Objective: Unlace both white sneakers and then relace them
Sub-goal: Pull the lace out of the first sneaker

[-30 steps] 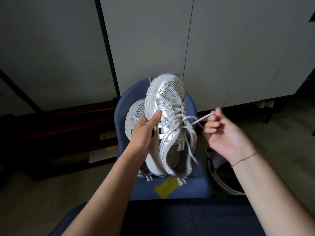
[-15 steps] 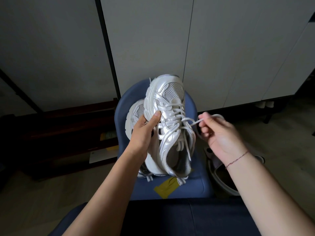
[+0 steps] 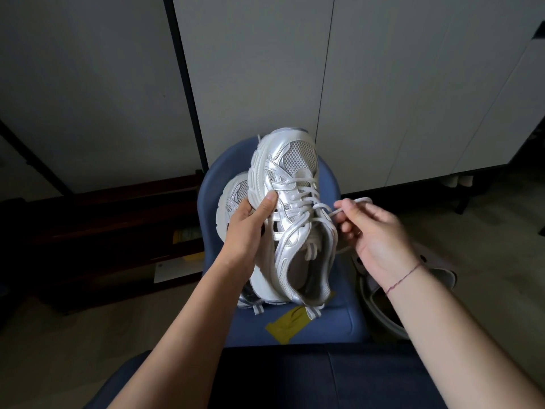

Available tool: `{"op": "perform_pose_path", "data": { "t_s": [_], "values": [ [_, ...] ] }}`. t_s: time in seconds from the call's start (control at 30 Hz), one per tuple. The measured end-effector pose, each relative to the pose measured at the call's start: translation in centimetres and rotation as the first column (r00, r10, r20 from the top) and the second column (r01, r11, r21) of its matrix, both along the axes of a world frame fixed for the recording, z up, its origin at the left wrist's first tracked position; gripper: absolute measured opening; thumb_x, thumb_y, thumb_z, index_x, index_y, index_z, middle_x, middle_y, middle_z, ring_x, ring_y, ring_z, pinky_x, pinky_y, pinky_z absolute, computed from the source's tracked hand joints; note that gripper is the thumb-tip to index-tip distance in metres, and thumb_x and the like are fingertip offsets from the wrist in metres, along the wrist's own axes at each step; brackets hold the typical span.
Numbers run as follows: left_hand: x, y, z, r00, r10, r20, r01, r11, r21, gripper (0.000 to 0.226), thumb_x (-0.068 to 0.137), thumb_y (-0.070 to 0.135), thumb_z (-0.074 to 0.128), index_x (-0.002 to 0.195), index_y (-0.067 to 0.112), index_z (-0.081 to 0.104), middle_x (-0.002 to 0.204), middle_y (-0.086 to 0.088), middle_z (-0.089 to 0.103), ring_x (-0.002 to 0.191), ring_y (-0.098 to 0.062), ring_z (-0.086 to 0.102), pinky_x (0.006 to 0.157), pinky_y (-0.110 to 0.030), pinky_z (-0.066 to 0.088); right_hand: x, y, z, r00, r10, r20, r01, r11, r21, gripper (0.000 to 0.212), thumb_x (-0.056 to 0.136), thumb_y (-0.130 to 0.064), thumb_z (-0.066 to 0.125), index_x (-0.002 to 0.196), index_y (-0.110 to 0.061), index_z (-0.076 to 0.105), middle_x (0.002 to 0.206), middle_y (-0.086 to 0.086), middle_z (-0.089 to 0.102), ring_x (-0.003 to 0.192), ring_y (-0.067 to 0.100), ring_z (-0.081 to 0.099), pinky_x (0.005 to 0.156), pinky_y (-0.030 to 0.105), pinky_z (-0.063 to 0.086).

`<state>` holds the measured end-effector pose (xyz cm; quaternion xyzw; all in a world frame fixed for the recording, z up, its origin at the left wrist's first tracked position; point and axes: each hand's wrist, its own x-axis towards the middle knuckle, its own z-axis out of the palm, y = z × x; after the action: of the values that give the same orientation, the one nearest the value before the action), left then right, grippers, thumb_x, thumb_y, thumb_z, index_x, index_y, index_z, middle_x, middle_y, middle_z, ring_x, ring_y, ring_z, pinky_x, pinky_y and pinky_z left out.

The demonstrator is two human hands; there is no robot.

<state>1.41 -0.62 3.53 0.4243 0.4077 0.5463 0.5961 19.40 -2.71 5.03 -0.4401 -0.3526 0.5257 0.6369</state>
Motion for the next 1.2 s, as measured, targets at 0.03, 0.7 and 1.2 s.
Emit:
{"op": "perform_pose_path", "data": {
  "t_s": [0.03,0.7,1.2],
  "values": [
    [-0.1,0.0,0.0,1.000,0.000,-0.001,0.000,1.000,-0.002,0.044,0.091,0.035,0.063,0.127,0.009,0.060,0.118,-0.014,0.069,0.110,-0.030,0.066,0.104,-0.052,0.045,0.4,0.2,0.3,0.998,-0.042,-0.055,0.042,0.999,-0.003,0.017,0.092,-0.008,0.053,0.079,-0.005,0.063,0.055,-0.003,0.059,0.047,0.003,0.045,0.044,0.012,0.034],
    [-0.3,-0.9,1.8,0.988,0.073,-0.138,-0.066,0.996,0.057,0.029,0.091,0.021,0.065,0.116,0.007,0.064,0.099,-0.011,0.075,0.084,-0.020,0.073,0.067,-0.024,0.058,0.5,-0.4,1.2,0.628,0.019,0.778,-0.353,0.898,0.263,0.019,0.075,-0.011,0.077,0.085,-0.027,0.074,0.080,0.010,0.056,0.069,0.023,0.049,0.065,0.015,0.040],
    [0.2,-0.6,1.7,0.993,0.001,-0.122,-0.004,1.000,-0.020,0.017,0.091,0.019,0.066,0.103,0.007,0.068,0.093,-0.010,0.075,0.079,-0.019,0.072,0.073,-0.029,0.056,-0.6,-0.2,1.1,0.278,-0.302,0.912,-0.379,0.838,0.393,0.011,0.078,-0.015,0.073,0.073,-0.013,0.064,0.078,-0.015,0.048,0.067,-0.006,0.046,0.064,0.014,0.037]
  ]
}}
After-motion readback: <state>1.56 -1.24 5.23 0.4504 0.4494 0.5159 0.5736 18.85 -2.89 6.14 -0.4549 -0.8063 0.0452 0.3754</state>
